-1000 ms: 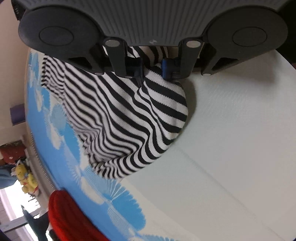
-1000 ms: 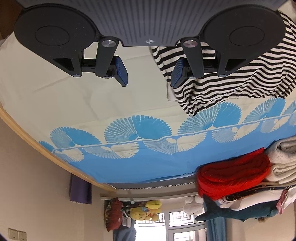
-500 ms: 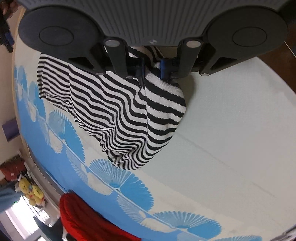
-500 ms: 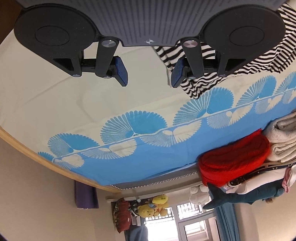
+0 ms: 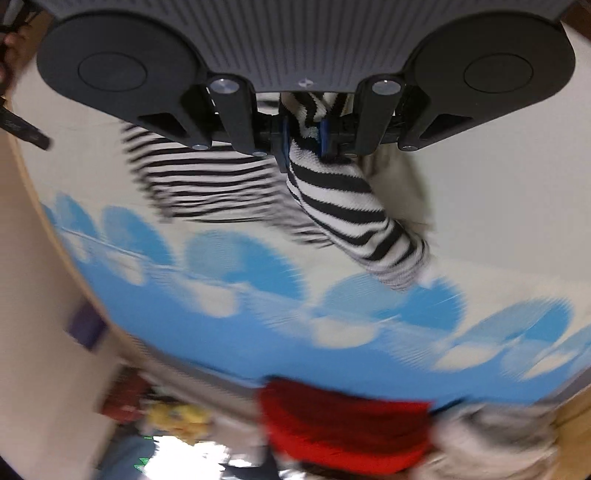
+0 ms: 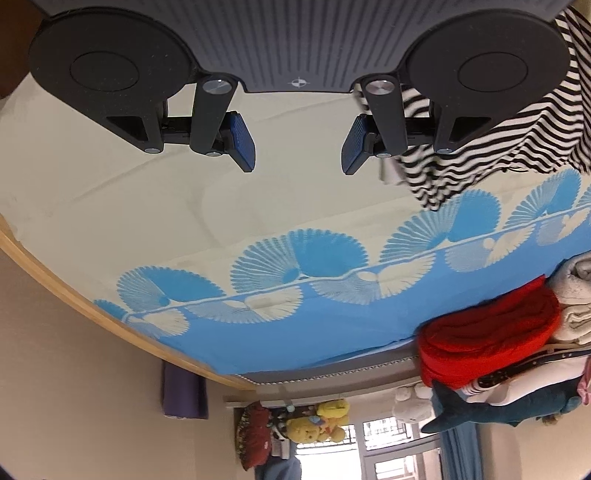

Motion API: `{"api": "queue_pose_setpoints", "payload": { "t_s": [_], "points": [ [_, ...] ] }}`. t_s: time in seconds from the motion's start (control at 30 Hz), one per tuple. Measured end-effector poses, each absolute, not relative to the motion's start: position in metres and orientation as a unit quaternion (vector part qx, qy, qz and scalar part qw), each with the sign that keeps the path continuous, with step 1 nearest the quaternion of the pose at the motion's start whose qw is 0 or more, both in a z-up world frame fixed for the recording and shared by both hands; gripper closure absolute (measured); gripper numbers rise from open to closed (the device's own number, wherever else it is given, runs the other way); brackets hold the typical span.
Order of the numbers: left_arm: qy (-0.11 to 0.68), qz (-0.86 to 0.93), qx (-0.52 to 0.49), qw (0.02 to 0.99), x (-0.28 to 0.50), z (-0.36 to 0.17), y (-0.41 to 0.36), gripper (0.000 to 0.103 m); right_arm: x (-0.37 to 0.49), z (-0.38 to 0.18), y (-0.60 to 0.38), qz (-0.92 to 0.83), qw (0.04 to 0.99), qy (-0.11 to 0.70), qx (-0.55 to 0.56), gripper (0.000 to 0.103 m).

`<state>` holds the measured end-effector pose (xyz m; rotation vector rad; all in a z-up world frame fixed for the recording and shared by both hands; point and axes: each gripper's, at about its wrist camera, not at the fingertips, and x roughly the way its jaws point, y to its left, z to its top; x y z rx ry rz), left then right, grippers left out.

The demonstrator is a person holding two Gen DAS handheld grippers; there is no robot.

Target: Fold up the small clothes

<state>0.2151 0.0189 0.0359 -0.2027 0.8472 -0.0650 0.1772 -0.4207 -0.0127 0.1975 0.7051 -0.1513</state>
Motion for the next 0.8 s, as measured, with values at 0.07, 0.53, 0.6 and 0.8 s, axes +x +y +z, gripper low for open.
{"api": "queue_pose_setpoints", "payload": {
  "t_s": [0.07, 0.53, 0.6, 0.8],
  "points": [
    [0.399, -0.067, -0.077, 0.911, 0.215, 0.039, -0.024, 0.088, 0.173, -0.014, -0.43, -0.081, 0.93, 0.346, 0.099, 0.049],
    [0.453, -0.311, -0.14, 0.824, 0.228, 0.037, -0.137, 0.055, 0.168, -0.016, -0.46, -0.048, 0.921, 0.347, 0.171, 0.049],
    [0.439, -0.268, -0.12, 0.849, 0.241, 0.052, -0.109, 0.055, 0.174, -0.02, -0.456, -0.012, 0.913, 0.359, 0.195, 0.049],
    [0.426, -0.181, -0.03, 0.886, 0.249, 0.038, -0.059, 0.055, 0.204, -0.049, -0.415, 0.078, 0.861, 0.462, 0.198, 0.049]
  ]
}}
